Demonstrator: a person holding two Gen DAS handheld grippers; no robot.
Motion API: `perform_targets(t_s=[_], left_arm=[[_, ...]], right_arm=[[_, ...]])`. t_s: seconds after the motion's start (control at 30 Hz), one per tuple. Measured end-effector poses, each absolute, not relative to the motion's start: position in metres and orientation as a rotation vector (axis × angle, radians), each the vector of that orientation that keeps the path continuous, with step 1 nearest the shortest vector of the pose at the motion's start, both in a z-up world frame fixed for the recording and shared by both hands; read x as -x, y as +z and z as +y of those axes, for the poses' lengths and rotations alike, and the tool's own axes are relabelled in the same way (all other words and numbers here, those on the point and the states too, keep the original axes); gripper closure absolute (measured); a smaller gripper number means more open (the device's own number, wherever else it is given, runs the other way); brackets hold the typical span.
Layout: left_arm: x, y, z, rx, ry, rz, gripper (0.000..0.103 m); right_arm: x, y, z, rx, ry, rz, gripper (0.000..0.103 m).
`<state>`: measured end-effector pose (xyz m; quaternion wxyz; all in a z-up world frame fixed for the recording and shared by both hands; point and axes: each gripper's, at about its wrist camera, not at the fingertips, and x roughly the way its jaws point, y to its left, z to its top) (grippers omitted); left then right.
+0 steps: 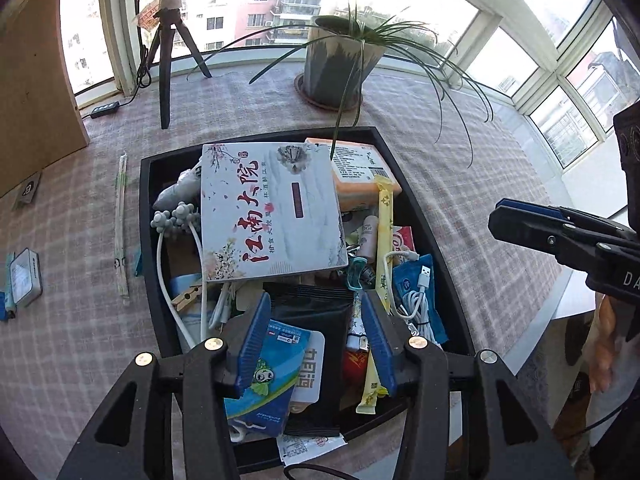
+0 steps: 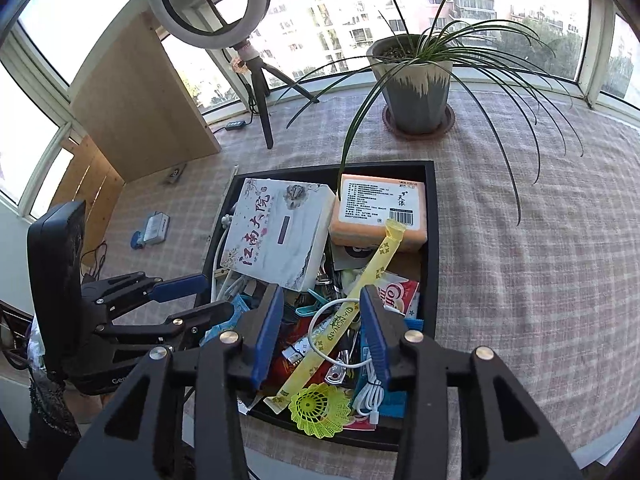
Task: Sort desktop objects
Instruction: 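Carry the blue clothespin into the black tray and open the left gripper, then grasp the white tin box with the right gripper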
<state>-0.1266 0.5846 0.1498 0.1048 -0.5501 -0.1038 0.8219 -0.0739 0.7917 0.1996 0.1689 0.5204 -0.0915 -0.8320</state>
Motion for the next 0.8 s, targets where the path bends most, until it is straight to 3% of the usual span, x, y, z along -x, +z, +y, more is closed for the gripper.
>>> perform_targets(t_s=[0.4,0.8], left_arm=[[0.088,0.120,0.441,1.692,2.555,-0.451,0.058],[0.081,0.077,0.266,1.754,2.650,-0.583,0.055]], right_arm=[[0.071,0.181,0.701,-1.450,-2.358,-0.191,0.063],[0.117,0.152,0.521,-1.517,-2.224,-0.217,0.063]])
